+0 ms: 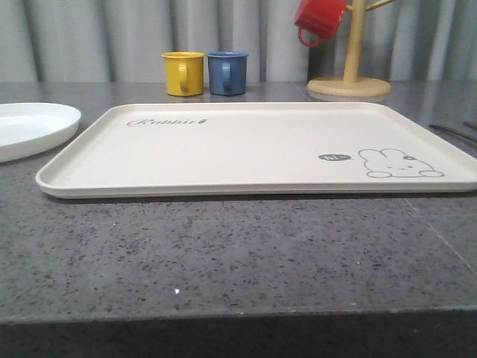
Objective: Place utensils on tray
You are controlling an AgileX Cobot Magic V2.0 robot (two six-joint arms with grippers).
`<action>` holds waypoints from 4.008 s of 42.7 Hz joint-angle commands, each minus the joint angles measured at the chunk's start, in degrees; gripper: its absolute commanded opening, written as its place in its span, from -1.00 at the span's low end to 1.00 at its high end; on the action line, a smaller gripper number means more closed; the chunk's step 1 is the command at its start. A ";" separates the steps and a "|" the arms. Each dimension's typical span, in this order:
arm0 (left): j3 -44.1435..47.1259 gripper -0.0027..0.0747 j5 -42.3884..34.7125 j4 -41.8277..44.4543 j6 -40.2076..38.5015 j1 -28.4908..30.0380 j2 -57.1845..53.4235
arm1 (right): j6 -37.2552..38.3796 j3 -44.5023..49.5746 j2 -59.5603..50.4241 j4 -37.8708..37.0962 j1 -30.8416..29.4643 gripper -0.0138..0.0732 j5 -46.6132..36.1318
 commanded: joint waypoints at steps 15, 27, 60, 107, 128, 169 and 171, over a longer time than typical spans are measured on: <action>0.17 -0.98 -0.31 -0.34 0.07 -0.42 10.18 | -0.35 -2.37 12.68 -0.75 -0.17 -0.84 1.19; -0.21 -0.73 5.42 -0.13 0.31 -0.42 14.14 | -0.87 -2.37 17.84 -0.75 -0.17 -0.30 4.77; -22.34 0.32 21.90 -0.91 5.79 8.19 49.31 | -0.93 -2.37 20.19 -0.83 -0.17 0.53 5.11; -28.88 0.31 16.79 -35.82 27.33 20.21 74.87 | -0.93 -2.37 20.19 -0.83 -0.17 0.53 5.11; -28.88 -0.46 19.71 -36.05 30.07 18.77 76.44 | -0.93 -2.37 20.19 -0.83 -0.17 0.53 5.11; -42.03 -0.98 28.99 -43.24 31.75 -2.49 76.91 | -0.93 -2.37 20.19 -0.83 -0.17 0.53 5.11; -42.03 -0.98 28.67 -42.88 31.75 -4.32 77.56 | -0.93 -2.37 20.19 -0.83 -0.17 0.53 5.11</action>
